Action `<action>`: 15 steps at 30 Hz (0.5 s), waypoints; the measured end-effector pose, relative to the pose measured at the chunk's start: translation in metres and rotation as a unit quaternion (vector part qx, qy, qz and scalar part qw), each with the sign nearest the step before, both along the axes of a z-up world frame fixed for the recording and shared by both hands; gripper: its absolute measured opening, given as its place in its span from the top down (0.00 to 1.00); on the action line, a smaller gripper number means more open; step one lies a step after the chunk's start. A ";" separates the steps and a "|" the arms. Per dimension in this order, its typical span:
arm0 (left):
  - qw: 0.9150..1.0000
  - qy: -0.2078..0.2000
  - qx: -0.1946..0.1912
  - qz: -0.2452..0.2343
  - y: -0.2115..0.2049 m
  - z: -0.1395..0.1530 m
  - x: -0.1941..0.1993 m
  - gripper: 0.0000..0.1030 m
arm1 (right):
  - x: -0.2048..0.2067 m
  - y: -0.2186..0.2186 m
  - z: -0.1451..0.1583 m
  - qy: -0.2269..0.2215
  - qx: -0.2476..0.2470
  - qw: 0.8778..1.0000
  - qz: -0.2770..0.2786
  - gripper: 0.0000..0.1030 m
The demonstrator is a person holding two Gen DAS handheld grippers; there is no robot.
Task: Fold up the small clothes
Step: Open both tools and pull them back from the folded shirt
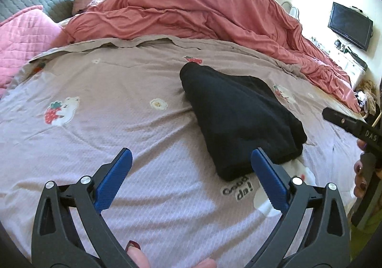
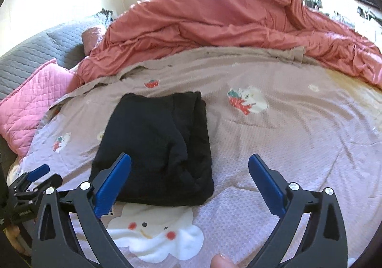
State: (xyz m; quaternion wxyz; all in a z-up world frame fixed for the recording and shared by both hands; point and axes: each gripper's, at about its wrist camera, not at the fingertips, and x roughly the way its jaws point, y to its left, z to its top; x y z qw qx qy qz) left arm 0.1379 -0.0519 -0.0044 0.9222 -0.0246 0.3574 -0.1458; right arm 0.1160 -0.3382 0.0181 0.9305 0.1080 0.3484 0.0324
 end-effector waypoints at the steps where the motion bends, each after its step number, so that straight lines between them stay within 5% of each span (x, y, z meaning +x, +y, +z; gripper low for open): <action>1: 1.000 -0.002 0.002 0.001 0.001 0.001 -0.005 0.09 | -0.003 0.001 0.002 -0.003 -0.001 1.000 0.000 0.05; 15: 0.999 0.017 -0.006 0.030 0.015 -0.006 -0.047 0.09 | -0.060 0.023 -0.002 -0.006 -0.022 1.000 0.015 0.05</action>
